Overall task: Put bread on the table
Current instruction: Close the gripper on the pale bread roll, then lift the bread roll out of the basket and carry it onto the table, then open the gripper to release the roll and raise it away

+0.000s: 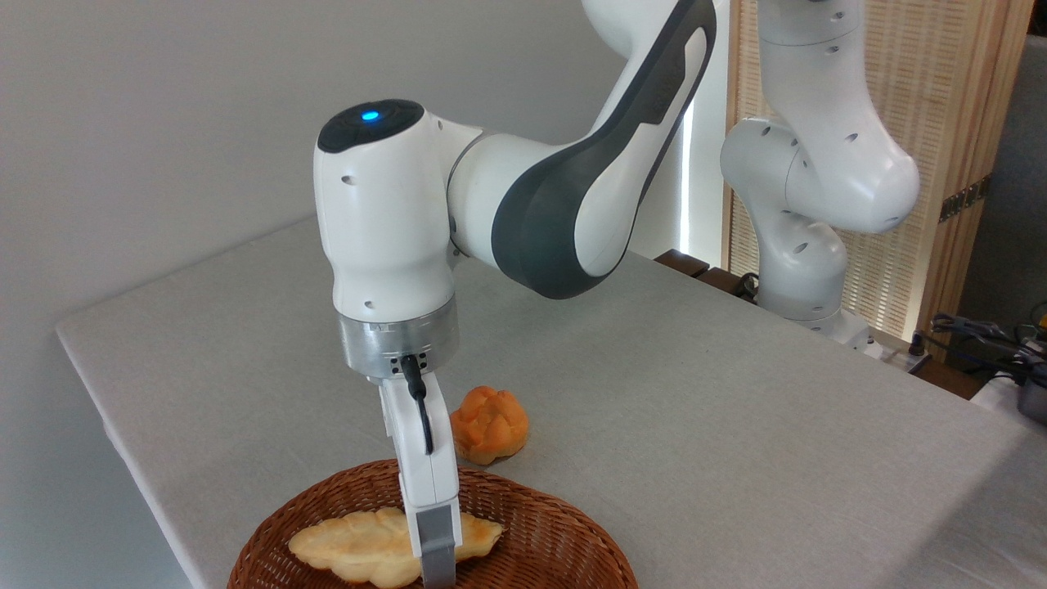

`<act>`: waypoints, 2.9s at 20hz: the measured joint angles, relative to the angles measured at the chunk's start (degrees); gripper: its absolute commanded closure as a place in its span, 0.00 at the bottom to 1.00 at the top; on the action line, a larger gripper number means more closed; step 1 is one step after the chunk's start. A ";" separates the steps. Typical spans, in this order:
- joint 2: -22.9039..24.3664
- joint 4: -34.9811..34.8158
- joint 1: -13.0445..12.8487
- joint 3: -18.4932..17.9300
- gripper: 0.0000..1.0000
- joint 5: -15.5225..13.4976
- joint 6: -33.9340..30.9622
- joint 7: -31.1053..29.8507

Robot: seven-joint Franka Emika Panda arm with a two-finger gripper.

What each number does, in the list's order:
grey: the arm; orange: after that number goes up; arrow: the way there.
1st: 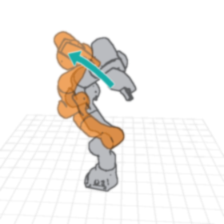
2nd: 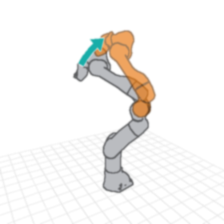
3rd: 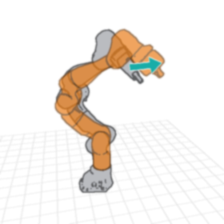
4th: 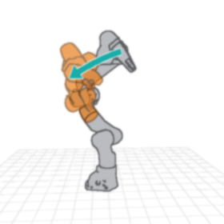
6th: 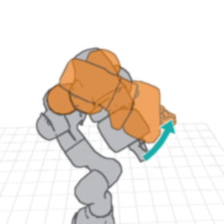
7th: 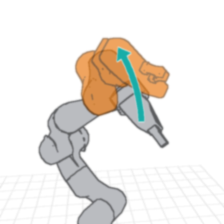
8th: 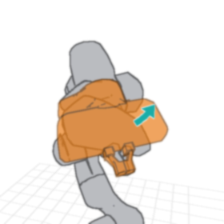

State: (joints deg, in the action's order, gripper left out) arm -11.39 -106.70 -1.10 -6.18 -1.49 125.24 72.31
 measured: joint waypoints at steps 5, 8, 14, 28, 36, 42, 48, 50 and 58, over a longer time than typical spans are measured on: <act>-0.07 0.05 0.02 0.00 0.70 0.00 0.00 0.00; -0.08 0.05 0.06 -0.01 0.70 -0.34 0.00 0.00; -0.10 0.04 0.05 -0.02 0.68 -0.82 -0.01 0.00; 2.48 1.25 0.11 -0.24 0.66 -0.90 0.04 0.00; 9.94 1.32 -0.02 -0.12 0.62 -0.90 -6.28 0.00; 14.26 0.08 -0.53 0.39 0.52 -0.90 -16.27 0.00; 16.95 -4.55 -1.39 0.44 0.03 -0.90 -23.47 0.00; 17.33 -5.88 -1.38 0.31 0.00 -0.90 -24.41 0.00; 17.57 -6.89 -1.34 -0.22 0.00 -0.90 -24.98 0.00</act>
State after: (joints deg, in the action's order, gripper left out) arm 6.18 -113.59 -2.44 -6.40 -2.39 100.26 72.31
